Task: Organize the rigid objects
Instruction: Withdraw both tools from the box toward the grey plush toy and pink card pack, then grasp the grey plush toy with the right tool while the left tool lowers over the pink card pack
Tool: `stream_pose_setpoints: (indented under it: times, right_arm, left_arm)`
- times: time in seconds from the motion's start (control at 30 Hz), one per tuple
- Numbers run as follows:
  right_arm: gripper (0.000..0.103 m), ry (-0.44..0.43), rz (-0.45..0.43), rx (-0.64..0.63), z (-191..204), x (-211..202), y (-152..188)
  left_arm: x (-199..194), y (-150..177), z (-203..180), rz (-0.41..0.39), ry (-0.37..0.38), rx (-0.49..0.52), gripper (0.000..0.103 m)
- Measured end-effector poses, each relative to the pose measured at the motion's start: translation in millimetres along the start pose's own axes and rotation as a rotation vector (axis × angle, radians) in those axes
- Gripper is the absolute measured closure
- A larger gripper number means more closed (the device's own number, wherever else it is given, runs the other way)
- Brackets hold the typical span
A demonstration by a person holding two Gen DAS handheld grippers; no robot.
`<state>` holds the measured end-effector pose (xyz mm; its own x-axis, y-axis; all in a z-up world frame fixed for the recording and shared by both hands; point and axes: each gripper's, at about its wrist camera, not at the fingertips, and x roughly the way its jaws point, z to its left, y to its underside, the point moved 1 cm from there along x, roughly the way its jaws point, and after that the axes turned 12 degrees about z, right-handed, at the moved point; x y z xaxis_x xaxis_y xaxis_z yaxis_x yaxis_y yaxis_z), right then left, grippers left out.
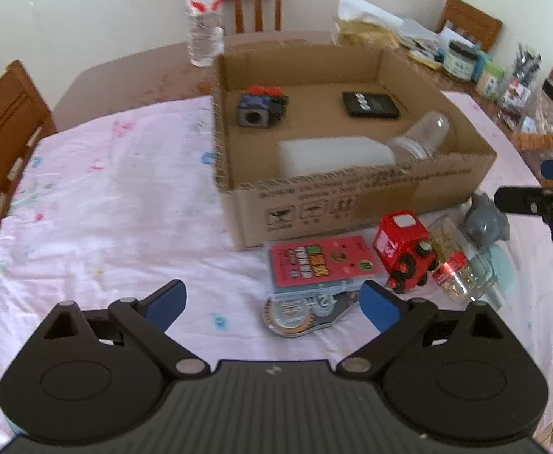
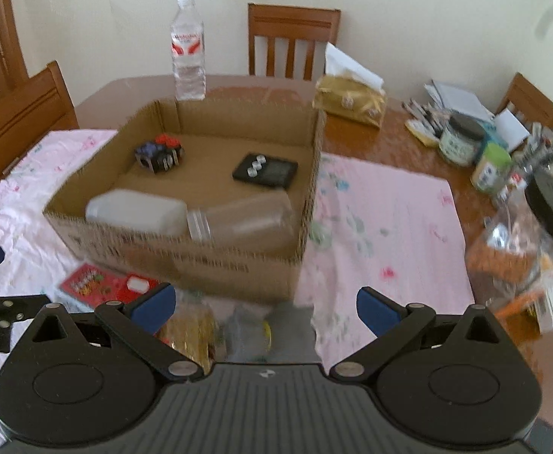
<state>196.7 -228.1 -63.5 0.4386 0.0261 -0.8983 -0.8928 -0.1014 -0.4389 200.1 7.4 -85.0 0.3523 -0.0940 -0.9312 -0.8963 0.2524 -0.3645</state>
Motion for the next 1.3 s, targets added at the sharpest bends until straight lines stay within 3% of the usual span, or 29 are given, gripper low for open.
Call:
stream_pose_setpoints:
  times: [0.33,0.7,1.03,1.13,1.3]
  right_arm:
    - [0.0,-0.006,0.027,0.05,0,4,20]
    - [0.0,-0.006,0.042,0.075,-7,15,13]
    - [0.0,0.04,0.104,0.062,-17,56,8]
    - [0.0,0.008,0.084,0.079,-27,58,7]
    - [0.0,0.07,0.068,0.111,-41,60,-1]
  left_arm:
    - [32,-18,-17,0.023,0.039,0.04,0.005]
    - [59,-30,-26,0.059,0.091,0.075,0.005]
    - [64,-27,-8,0.067,0.075,0.046,0.003]
    - [65,-27,0,0.066,0.046,0.03,0.003]
    - [67,-26,6,0.071,0.027,0.01,0.003]
